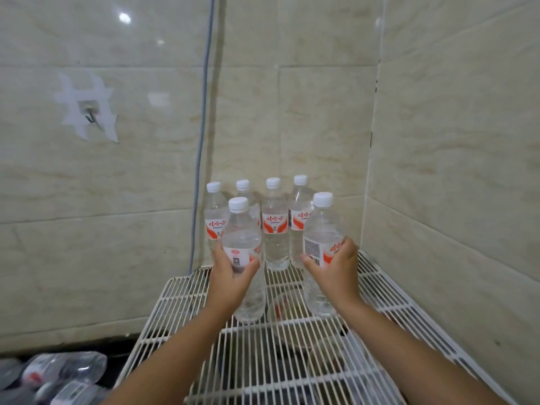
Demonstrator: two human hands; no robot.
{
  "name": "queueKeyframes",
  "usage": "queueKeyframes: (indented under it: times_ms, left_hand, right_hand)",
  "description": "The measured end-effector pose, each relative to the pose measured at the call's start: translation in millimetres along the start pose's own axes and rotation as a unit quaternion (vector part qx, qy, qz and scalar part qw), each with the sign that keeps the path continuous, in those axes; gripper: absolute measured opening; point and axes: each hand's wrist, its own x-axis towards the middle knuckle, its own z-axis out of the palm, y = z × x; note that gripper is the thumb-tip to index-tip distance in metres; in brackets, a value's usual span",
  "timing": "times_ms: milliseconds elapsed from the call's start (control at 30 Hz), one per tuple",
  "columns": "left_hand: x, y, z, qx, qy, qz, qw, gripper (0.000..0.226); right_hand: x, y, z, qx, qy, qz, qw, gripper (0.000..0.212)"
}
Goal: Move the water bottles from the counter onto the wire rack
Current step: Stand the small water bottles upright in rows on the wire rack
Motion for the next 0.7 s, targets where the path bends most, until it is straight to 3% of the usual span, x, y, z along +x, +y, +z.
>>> queueKeyframes:
  times_ms: [200,333,533,700]
  left_hand:
    - [10.0,1.2,-8.1,-0.051,-0.059,-0.026,0.997,0.06]
    - [8.9,-2.6,-7.9,-0.012,-0.036,-0.011,0.999,0.063]
    - [2.4,-2.9,-2.2,0.014,0.008,0.031,0.999,0.087]
    - [5.3,-4.4,-3.4,-0.002,-0.027,0.02,0.999,0.081]
  right_hand:
    - [-3.8,-3.7,1.3,-0.004,-0.006,0.0,1.0,0.081]
    - [-4.0,-2.4,-1.5,0.011,-0.011,0.0,1.0,0.078]
    - [-6.4,-1.8,-3.0,0.02,-0.026,-0.012,0.999,0.078]
    - [-10.6,-3.1,-6.0,0.004,-0.009,-0.009,1.0,0.08]
